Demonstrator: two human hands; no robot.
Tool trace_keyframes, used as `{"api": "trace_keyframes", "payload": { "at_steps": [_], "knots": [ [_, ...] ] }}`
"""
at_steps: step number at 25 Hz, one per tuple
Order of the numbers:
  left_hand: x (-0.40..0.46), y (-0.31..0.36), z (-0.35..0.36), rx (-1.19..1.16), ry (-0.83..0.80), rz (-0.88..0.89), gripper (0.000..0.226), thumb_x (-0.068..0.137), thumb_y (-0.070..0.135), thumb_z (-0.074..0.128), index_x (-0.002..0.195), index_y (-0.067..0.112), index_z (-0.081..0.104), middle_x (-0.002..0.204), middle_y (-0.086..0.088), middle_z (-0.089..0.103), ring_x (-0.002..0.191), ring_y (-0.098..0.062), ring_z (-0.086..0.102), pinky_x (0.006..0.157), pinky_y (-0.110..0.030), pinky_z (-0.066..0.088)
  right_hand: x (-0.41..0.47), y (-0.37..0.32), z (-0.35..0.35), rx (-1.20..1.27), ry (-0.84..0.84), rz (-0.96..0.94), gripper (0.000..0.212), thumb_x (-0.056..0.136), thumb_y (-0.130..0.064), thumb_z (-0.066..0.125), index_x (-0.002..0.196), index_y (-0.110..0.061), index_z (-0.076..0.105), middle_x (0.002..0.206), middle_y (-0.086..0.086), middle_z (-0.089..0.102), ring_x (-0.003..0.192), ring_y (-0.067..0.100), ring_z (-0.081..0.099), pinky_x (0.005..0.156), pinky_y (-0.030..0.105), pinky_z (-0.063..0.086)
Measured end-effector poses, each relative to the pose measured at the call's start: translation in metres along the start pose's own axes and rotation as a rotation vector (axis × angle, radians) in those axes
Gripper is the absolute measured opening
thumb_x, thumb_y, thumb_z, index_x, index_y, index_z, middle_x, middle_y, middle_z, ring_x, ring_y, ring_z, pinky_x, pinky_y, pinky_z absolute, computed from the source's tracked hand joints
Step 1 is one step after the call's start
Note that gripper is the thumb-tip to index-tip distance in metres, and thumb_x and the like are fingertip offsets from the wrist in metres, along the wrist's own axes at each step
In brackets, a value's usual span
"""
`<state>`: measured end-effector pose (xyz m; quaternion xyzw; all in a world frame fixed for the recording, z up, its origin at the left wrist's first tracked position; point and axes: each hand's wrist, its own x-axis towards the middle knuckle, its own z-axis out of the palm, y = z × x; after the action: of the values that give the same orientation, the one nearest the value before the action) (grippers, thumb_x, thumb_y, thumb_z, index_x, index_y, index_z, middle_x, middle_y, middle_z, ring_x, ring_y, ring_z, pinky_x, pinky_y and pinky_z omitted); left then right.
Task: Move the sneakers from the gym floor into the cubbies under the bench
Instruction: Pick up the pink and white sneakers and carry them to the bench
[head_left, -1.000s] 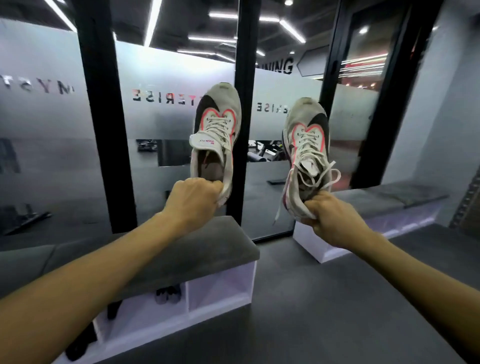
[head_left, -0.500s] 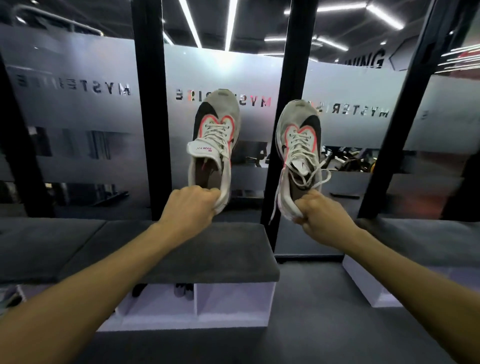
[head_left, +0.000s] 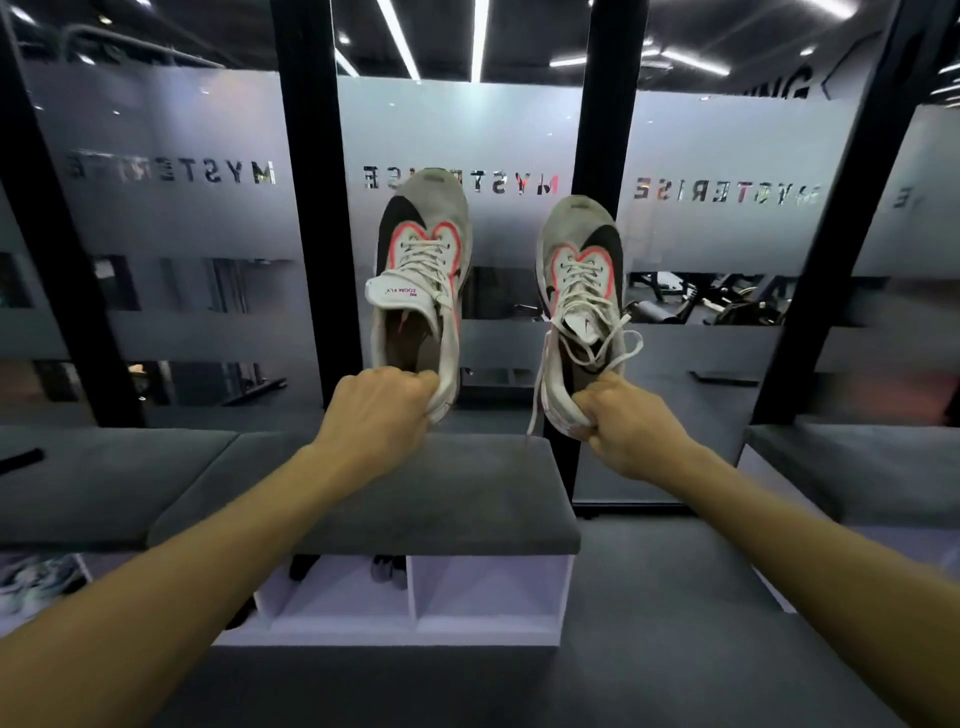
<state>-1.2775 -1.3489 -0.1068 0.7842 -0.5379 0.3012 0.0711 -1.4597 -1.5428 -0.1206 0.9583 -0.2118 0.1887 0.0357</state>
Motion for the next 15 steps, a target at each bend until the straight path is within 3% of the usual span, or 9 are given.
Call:
{"api": "trace_keyframes", "payload": {
  "at_steps": [7, 15],
  "knots": [
    [0.031, -0.002, 0.121, -0.011, -0.038, -0.015, 0.017, 0.086, 0.029, 0.059, 0.092, 0.013, 0.053, 0.088, -0.009, 0.064, 0.081, -0.035, 0.06, 0.056, -0.034, 0.032, 0.048, 0.05, 0.107, -0.013, -0.02, 0.015, 0.011, 0.083, -0.018, 0.059, 0.075, -0.017, 0.051, 0.088, -0.001, 0.047, 0.074, 0.015, 0.039, 0.06, 0.03, 0.034],
    [0.106, -0.003, 0.359, 0.031, -0.047, -0.03, 0.012, 0.088, 0.026, 0.057, 0.096, 0.016, 0.054, 0.09, -0.006, 0.064, 0.082, -0.032, 0.061, 0.056, -0.033, 0.034, 0.164, 0.156, 0.316, 0.007, -0.004, -0.022, 0.011, 0.082, -0.016, 0.058, 0.075, -0.018, 0.05, 0.088, -0.002, 0.046, 0.088, 0.023, 0.051, 0.06, 0.029, 0.033]
  ]
}}
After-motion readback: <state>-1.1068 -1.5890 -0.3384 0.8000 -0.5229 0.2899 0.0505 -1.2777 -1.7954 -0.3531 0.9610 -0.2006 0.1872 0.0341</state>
